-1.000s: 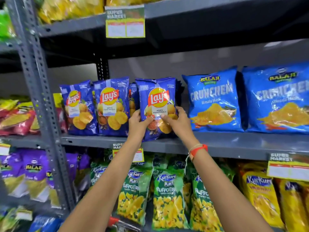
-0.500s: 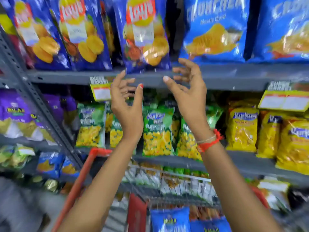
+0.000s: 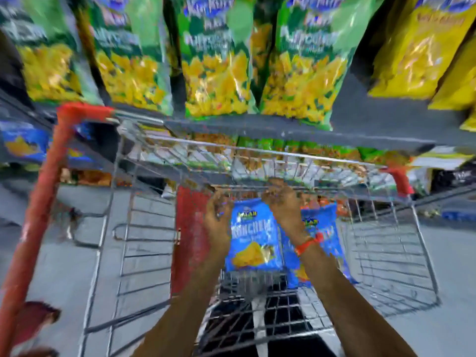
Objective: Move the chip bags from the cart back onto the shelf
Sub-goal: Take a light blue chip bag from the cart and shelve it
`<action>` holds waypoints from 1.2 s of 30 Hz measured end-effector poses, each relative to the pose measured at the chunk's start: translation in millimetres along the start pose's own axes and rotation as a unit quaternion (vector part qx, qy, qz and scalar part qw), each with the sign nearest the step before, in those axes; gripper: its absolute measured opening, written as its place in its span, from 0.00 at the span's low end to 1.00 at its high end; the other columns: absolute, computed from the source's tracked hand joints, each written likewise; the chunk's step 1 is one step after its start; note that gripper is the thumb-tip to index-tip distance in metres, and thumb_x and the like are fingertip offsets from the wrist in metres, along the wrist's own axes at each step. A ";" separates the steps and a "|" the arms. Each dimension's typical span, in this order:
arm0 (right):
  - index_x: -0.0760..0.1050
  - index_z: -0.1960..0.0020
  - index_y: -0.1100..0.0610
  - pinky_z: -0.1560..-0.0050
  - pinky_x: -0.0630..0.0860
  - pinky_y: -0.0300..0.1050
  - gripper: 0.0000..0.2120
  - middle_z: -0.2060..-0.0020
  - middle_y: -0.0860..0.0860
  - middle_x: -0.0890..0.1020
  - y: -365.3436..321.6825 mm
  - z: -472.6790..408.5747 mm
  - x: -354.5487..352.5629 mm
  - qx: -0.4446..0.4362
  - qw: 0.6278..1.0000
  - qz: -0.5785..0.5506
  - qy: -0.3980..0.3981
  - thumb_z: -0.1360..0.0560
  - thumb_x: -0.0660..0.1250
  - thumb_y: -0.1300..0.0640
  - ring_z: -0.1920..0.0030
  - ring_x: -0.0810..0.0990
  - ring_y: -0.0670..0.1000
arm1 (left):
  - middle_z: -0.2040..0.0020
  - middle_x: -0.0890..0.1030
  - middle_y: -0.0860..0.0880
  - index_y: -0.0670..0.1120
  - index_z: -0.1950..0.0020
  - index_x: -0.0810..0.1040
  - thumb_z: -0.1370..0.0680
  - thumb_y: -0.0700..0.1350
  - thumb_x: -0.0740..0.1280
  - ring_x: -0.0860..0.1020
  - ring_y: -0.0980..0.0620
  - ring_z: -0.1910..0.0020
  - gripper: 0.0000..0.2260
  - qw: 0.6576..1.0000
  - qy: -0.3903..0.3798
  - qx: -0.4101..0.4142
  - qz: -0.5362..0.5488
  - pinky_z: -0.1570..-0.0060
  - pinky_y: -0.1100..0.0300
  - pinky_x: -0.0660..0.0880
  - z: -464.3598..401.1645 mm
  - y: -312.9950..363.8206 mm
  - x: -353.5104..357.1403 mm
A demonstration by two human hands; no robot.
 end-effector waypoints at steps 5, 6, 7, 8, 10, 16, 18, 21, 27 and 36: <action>0.61 0.33 0.71 0.54 0.75 0.37 0.28 0.37 0.65 0.72 113.2 -3.7 16.6 0.174 0.983 0.042 -0.044 0.28 0.68 0.64 0.40 0.77 0.61 | 0.57 0.71 0.42 0.50 0.60 0.72 0.36 0.66 0.68 0.71 0.62 0.74 0.21 0.970 -0.029 -0.225 -0.093 0.74 0.69 0.68 -12.3 -147.3 -4.9; 0.59 0.31 0.69 0.47 0.73 0.35 0.33 0.35 0.64 0.70 120.6 -15.6 21.5 0.171 0.983 0.035 -0.062 0.30 0.71 0.63 0.33 0.71 0.63 | 0.57 0.72 0.43 0.48 0.59 0.73 0.31 0.59 0.68 0.72 0.64 0.73 0.15 0.960 -0.042 -0.256 -0.102 0.71 0.67 0.69 -9.3 -157.5 -3.3; 0.55 0.29 0.67 0.39 0.70 0.39 0.39 0.31 0.63 0.66 124.1 -25.9 27.6 0.173 0.980 0.050 -0.083 0.31 0.73 0.60 0.29 0.65 0.62 | 0.59 0.75 0.45 0.45 0.58 0.74 0.27 0.50 0.67 0.74 0.66 0.72 0.09 0.953 -0.050 -0.277 -0.110 0.67 0.63 0.70 -7.1 -166.3 -0.9; 0.51 0.27 0.65 0.33 0.66 0.45 0.43 0.27 0.62 0.61 134.7 -27.6 27.8 0.194 0.973 0.067 -0.103 0.31 0.73 0.56 0.27 0.62 0.61 | 0.62 0.79 0.49 0.43 0.58 0.75 0.26 0.44 0.67 0.74 0.68 0.72 0.06 0.949 -0.063 -0.287 -0.117 0.64 0.61 0.70 -7.3 -179.7 1.6; 0.45 0.26 0.64 0.32 0.64 0.48 0.46 0.25 0.59 0.57 160.2 -29.3 29.6 0.219 0.961 0.098 -0.137 0.30 0.72 0.57 0.27 0.61 0.60 | 0.63 0.83 0.53 0.36 0.51 0.78 0.26 0.38 0.67 0.76 0.68 0.73 0.07 0.946 -0.091 -0.292 -0.108 0.61 0.64 0.73 -9.2 -204.9 4.9; 0.51 0.27 0.63 0.32 0.63 0.48 0.45 0.28 0.58 0.62 183.5 -30.2 49.4 0.232 0.960 0.084 -0.131 0.33 0.75 0.58 0.27 0.62 0.58 | 0.68 0.83 0.65 0.42 0.49 0.75 0.36 0.28 0.71 0.79 0.69 0.68 0.19 0.953 -0.144 -0.253 -0.084 0.59 0.68 0.79 -11.0 -241.3 11.6; 0.51 0.28 0.64 0.35 0.62 0.43 0.44 0.28 0.59 0.63 187.0 -32.8 51.6 0.226 0.962 0.093 -0.120 0.33 0.75 0.58 0.28 0.62 0.57 | 0.69 0.82 0.66 0.48 0.53 0.75 0.39 0.34 0.71 0.80 0.67 0.67 0.17 0.955 -0.154 -0.243 -0.073 0.61 0.64 0.79 -9.6 -240.1 13.6; 0.61 0.34 0.63 0.45 0.75 0.52 0.38 0.36 0.59 0.73 185.1 -33.2 48.2 0.215 0.967 0.100 -0.090 0.37 0.78 0.59 0.40 0.75 0.57 | 0.69 0.82 0.66 0.50 0.54 0.74 0.41 0.38 0.72 0.80 0.67 0.67 0.18 0.959 -0.133 -0.240 -0.067 0.57 0.59 0.79 -7.1 -236.3 9.8; 0.67 0.37 0.66 0.60 0.75 0.36 0.28 0.49 0.56 0.76 164.3 -15.9 33.7 0.188 0.977 0.059 -0.085 0.34 0.75 0.65 0.48 0.78 0.56 | 0.71 0.83 0.61 0.46 0.55 0.74 0.36 0.24 0.69 0.81 0.63 0.68 0.20 0.956 -0.140 -0.255 -0.044 0.68 0.66 0.79 6.0 -212.6 13.5; 0.73 0.40 0.65 0.53 0.76 0.53 0.24 0.47 0.70 0.80 97.6 22.7 -9.8 0.119 0.989 -0.053 -0.074 0.34 0.74 0.65 0.52 0.78 0.57 | 0.70 0.84 0.57 0.37 0.48 0.76 0.28 0.29 0.64 0.81 0.63 0.71 0.10 0.915 -0.280 -0.290 -0.031 0.65 0.63 0.77 32.0 -112.1 24.9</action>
Point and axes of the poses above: each hand's wrist, its own z-axis away from the middle knuckle, its own x-axis out of the palm, y = z × x, the point moved 7 cm from there along -z, towards the middle knuckle
